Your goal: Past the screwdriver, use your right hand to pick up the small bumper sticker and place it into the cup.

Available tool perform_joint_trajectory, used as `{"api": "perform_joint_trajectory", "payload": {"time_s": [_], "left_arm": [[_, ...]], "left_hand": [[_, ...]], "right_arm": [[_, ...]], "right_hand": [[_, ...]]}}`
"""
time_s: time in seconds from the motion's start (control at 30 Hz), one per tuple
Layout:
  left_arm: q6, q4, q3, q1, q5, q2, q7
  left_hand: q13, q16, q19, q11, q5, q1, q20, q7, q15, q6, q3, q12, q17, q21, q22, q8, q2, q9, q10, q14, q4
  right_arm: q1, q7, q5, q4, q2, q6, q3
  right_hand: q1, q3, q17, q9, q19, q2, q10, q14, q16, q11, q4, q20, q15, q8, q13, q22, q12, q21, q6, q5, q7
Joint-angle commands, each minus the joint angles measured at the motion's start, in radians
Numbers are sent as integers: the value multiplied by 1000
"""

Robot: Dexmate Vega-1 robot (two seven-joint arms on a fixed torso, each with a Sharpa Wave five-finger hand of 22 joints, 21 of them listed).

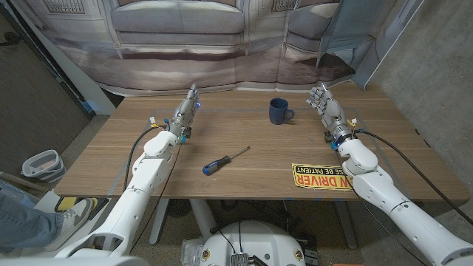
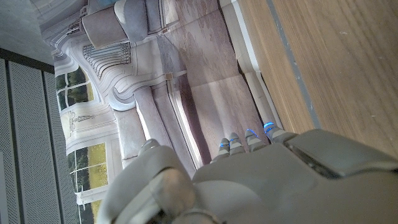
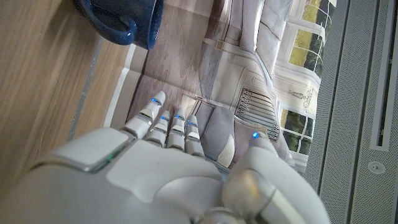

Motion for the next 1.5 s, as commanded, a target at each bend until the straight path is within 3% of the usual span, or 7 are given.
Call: {"api": "perform_joint_trajectory", "payload": {"time_s": [0.03, 0.73, 1.13, 1.5], "left_arm": [[21, -45, -14, 23, 20, 4, 11], [61, -103, -18, 53, 32, 6, 10], [73, -128, -25, 68, 36, 5, 9], [41, -113, -27, 61, 34, -12, 10]], "left_hand": [[4, 3, -3, -1, 3, 9, 4, 0, 4, 5, -1, 6, 4, -4, 5, 1, 1, 3, 6, 3, -1], [4, 2, -3, -2, 4, 15, 6, 0, 2, 14, -4, 5, 4, -5, 5, 0, 6, 3, 12, 9, -3], [4, 2, -3, -4, 4, 19, 11, -1, 3, 18, -6, 3, 4, -6, 5, -2, 8, 3, 13, 11, -4], [4, 2, -2, -3, 4, 21, 11, -2, 2, 21, -7, 3, 4, -5, 5, -3, 9, 3, 16, 13, -5]], "right_arm": [[-31, 9, -3, -25, -17, 17, 11], [-111, 5, -29, -92, -64, 59, 50], [-135, -45, -140, -119, -87, 70, 51], [-176, -119, -268, -193, -136, 29, 73]], "right_hand": [[14, 2, 4, 4, 10, 1, 11, 9, 4, -4, -3, -16, 3, 3, 6, 2, 5, 0, 10, -3, -4], [15, -1, 5, 4, 16, 0, 26, 17, 1, -6, -6, -15, 1, 1, 6, 3, 6, -5, 15, -5, -12], [15, -3, 6, 4, 19, 0, 28, 22, 0, -11, -7, -15, -4, 1, 6, 3, 5, -8, 20, -5, -18], [14, -4, 6, 4, 24, 1, 32, 26, -1, -14, -7, -18, -10, -1, 6, 3, 4, -10, 21, -5, -21]]}}
